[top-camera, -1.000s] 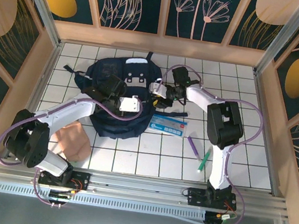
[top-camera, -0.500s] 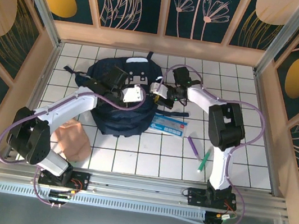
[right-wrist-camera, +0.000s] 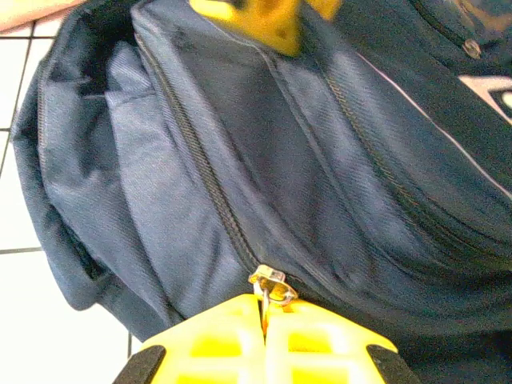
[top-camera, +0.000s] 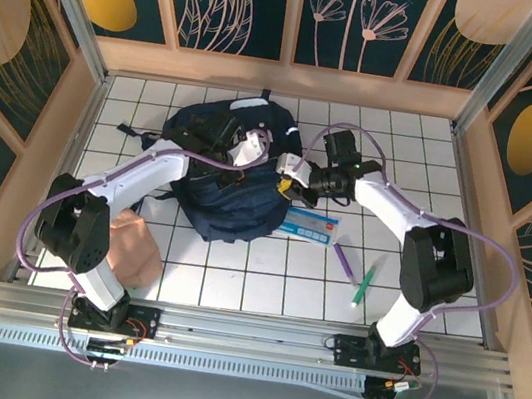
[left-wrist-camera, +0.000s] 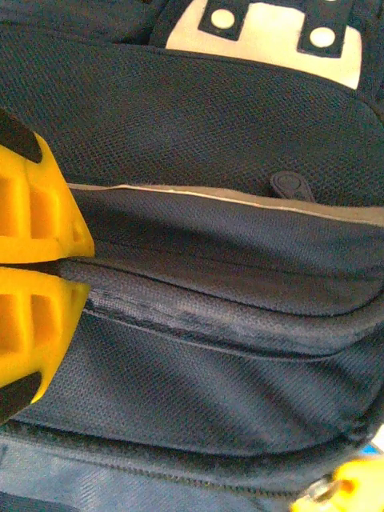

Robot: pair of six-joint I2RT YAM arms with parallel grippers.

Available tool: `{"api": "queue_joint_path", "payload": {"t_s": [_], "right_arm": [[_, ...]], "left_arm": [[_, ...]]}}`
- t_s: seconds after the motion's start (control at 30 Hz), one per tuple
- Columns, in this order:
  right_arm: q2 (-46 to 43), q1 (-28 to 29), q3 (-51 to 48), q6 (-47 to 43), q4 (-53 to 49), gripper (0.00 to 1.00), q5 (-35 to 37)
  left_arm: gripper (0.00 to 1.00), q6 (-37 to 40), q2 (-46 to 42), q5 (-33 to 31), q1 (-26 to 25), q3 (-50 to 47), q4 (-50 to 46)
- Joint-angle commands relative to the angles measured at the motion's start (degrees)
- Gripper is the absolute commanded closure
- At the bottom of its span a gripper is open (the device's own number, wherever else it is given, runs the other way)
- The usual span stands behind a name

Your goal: Pack books, pencil case, and school supplies into a backpack

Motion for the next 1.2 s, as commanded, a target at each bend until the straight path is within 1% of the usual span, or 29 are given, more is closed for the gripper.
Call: {"api": "queue_joint_path", "payload": {"t_s": [0.0,0.03,0.1,0.17,0.27,0.33,0.4,0.43,0.5,0.6,0.67,0.7,0.77,0.87,0.97,1.03,1.07,1.13,1.17], "right_arm": [[-5.8,3.6,-3.2,6.8,2.7,1.0,-5.7],[-6.3,5.2,-3.8,9.0,3.8,1.0,-4.7],[-7.0,7.6,-4.7,14.3,5.8,1.0,-1.3],[-7.7,8.9,-5.4,21.0,8.4,1.0,2.4],[-10.3,9.5,-8.9,28.8,13.9,1.0,6.5],[-12.7,9.5,-12.1,32.2,18.6,1.0,8.2],[-14.7,9.6,-14.5,33.8,21.6,1.0,9.0],[-15.2,9.4,-15.0,33.2,21.9,1.0,9.3],[-15.5,8.4,-15.9,31.6,22.0,1.0,12.0],[-13.4,6.1,-13.8,30.9,20.1,1.0,15.1],[-11.9,6.1,-11.6,30.9,19.6,1.0,15.9],[-11.3,6.5,-10.5,31.0,19.6,1.0,15.3],[-10.8,7.7,-9.1,31.5,20.0,1.0,12.6],[-10.1,9.8,-7.6,32.6,18.9,1.0,7.8],[-10.4,12.8,-7.5,32.3,16.8,1.0,5.9],[-11.0,13.9,-9.0,31.0,16.2,1.0,6.5],[-11.5,13.8,-10.1,30.8,16.6,1.0,8.1],[-11.4,11.8,-11.5,29.7,17.6,1.0,11.7],[-10.7,9.7,-11.2,29.7,17.7,1.0,13.5]], "left_arm": [[1.0,-11.9,2.3,6.2,0.1,4.8,2.9],[1.0,-14.3,3.2,7.5,0.0,5.5,3.0],[1.0,-20.2,5.6,7.9,-0.8,7.3,2.8],[1.0,-23.8,7.0,8.0,-1.7,8.7,2.4],[1.0,-32.6,8.8,7.6,-2.0,10.3,3.0],[1.0,-36.9,9.7,7.4,-2.0,11.4,2.9],[1.0,-38.4,9.9,7.3,-1.9,12.1,3.1],[1.0,-38.5,9.6,6.4,-2.0,12.2,3.2],[1.0,-38.5,8.2,2.3,-1.9,12.1,3.2],[1.0,-39.7,5.4,-9.4,-1.5,11.2,2.5],[1.0,-40.4,4.6,-16.6,-1.5,11.3,1.3],[1.0,-40.6,4.9,-17.9,-1.5,12.1,0.4],[1.0,-41.2,6.0,-15.8,-1.6,14.2,-1.1],[1.0,-44.7,7.6,-9.6,-1.6,16.7,-1.6],[1.0,-48.7,7.7,-2.8,-1.7,16.6,0.3],[1.0,-49.9,7.1,-0.6,-1.8,15.8,2.4],[1.0,-49.2,6.7,-0.5,-1.8,15.5,3.0],[1.0,-46.3,5.9,-1.3,-1.8,15.6,3.2],[1.0,-43.8,5.4,-1.4,-1.8,15.5,3.1]]}}
